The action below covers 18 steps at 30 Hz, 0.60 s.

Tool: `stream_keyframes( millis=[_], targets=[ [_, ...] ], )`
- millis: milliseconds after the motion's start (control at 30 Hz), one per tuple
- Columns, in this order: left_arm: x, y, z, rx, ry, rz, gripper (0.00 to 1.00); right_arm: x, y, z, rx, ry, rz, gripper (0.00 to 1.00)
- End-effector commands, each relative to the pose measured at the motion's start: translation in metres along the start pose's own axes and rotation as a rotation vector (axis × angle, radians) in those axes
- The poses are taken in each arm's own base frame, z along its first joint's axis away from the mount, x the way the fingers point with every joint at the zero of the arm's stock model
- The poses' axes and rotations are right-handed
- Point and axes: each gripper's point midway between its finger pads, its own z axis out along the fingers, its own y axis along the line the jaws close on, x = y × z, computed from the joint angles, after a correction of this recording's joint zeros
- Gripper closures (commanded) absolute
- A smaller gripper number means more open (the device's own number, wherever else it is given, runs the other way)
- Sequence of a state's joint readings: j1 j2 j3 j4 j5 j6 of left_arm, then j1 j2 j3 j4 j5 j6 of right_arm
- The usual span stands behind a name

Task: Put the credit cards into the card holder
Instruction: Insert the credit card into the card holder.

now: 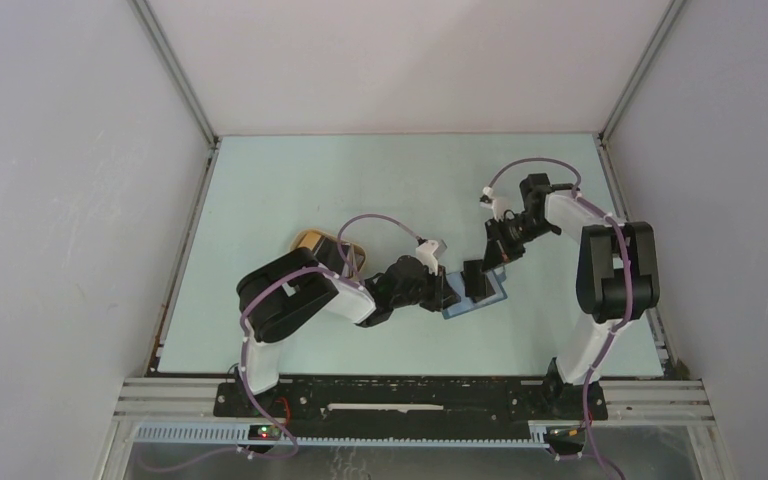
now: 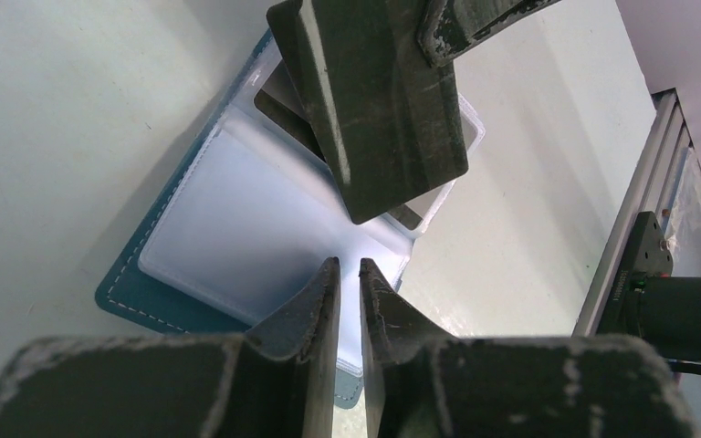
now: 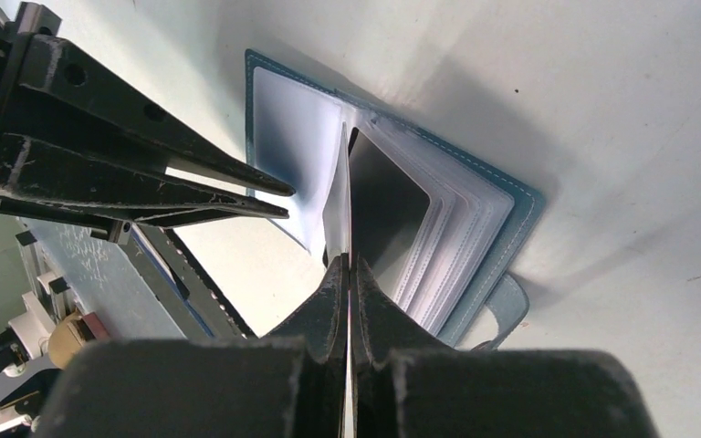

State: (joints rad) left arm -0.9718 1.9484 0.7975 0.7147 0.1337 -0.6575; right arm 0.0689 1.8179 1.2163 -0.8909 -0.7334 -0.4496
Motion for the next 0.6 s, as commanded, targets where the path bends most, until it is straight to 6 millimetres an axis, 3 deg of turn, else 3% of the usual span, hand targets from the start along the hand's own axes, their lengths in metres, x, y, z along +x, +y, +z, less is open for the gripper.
stream_keyframes(
  millis=[0,300,567],
  targets=[
    [0.001,0.011,-0.009,-0.046,0.001,-0.013,0.81,-0.008,-0.006,0.002,0.044,0.006,-0.020,1.00],
    [-0.001,0.010,-0.012,-0.046,-0.010,-0.012,0.82,-0.006,-0.006,0.012,0.097,0.068,-0.058,1.00],
    [0.000,0.014,-0.013,-0.061,-0.015,-0.017,0.82,-0.009,-0.012,0.007,0.180,0.058,-0.068,1.00]
  ],
)
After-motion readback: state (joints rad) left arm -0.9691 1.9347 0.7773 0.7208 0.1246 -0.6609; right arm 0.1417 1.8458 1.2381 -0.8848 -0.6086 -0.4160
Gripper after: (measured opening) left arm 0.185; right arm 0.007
